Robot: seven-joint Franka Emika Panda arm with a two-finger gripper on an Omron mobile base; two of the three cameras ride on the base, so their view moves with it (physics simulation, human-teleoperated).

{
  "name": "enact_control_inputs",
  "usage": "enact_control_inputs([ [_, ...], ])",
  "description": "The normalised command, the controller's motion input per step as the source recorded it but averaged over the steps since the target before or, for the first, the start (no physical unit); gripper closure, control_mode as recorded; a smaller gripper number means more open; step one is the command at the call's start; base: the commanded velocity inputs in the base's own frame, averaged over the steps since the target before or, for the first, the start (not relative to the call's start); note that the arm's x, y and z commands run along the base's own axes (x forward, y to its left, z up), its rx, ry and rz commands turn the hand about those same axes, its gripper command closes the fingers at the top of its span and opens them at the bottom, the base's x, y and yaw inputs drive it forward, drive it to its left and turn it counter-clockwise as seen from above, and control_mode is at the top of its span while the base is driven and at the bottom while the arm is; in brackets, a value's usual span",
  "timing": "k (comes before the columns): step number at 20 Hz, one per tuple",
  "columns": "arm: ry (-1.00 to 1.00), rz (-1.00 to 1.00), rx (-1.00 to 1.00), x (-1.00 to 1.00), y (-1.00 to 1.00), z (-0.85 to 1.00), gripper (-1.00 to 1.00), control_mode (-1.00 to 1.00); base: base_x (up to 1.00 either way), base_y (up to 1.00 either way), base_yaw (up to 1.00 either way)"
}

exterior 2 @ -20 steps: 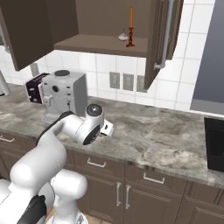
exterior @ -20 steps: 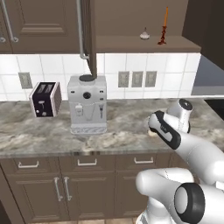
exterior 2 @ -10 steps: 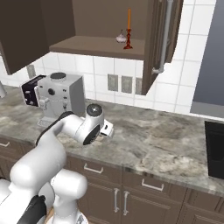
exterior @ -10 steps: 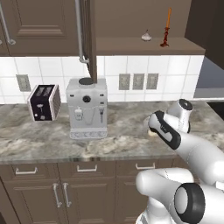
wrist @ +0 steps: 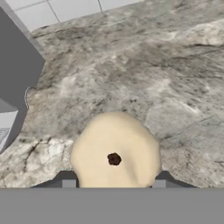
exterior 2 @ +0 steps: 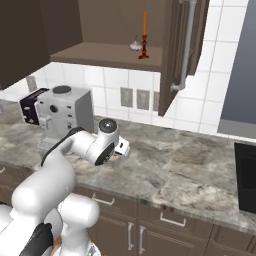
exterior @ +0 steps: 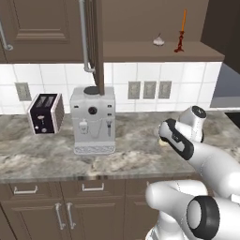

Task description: Pick the candle and candle from the dining table and place them in the open cabinet. Close the cabinet after placing the objects.

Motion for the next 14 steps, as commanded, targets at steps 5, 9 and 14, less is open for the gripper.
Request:
enact_control_inputs([
  [5,0.00,0.00,0.00,0.00,0.00,0.00,1.00,1.00,0.31,0.00,0.00],
  [9,0.00,0.00,0.00,0.00,0.00,0.00,1.00,1.00,0.01,0.00,0.00],
  [14,0.00,0.00,0.00,0.00,0.00,0.00,1.00,1.00,0.04,0.00,0.00],
])
